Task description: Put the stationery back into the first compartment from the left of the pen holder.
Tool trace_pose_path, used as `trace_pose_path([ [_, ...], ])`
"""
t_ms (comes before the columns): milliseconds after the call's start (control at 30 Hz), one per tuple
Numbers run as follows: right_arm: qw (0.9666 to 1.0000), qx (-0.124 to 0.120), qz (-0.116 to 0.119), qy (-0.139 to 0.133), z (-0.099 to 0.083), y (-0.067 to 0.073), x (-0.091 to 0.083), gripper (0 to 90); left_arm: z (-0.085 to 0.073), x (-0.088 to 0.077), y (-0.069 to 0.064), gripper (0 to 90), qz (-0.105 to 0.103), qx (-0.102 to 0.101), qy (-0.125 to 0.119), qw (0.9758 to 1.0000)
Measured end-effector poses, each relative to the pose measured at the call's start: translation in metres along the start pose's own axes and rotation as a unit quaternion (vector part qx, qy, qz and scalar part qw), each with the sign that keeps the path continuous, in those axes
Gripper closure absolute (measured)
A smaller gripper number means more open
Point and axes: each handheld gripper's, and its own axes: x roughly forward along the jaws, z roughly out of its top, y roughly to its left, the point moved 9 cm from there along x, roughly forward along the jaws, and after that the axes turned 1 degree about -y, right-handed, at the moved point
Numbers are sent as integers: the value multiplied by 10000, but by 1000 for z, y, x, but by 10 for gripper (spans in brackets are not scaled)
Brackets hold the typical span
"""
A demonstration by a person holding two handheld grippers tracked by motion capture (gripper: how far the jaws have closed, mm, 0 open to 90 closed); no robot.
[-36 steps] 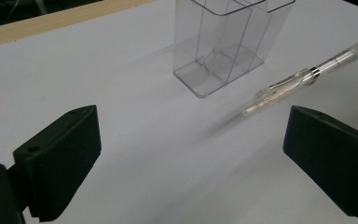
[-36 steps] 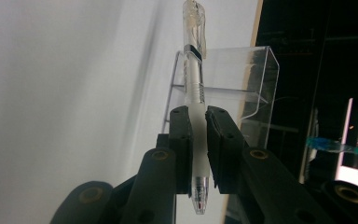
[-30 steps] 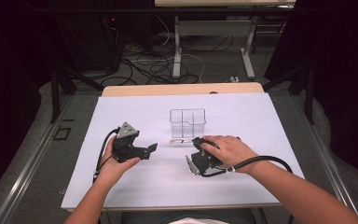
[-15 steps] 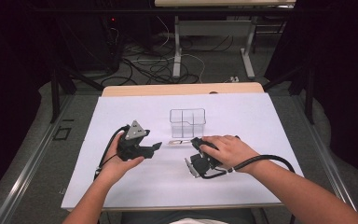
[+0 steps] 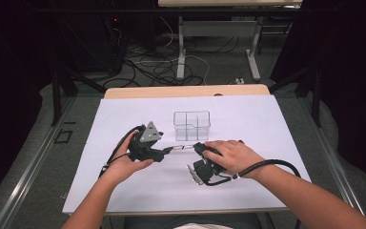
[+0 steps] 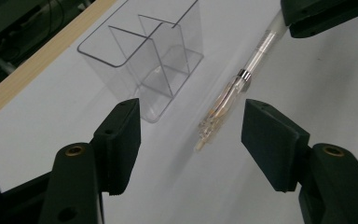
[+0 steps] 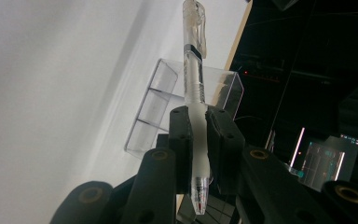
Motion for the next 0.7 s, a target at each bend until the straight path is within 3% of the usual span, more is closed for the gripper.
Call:
trace_pose_path([
  [300,9999,-93,16,-79,6,2,-1,801,1,11,-12,426,-131,284,256,9992],
  [700,9998,-129,2,-150,12,4,-1,801,-1,23,-24,495,-268,672,465,9963],
])
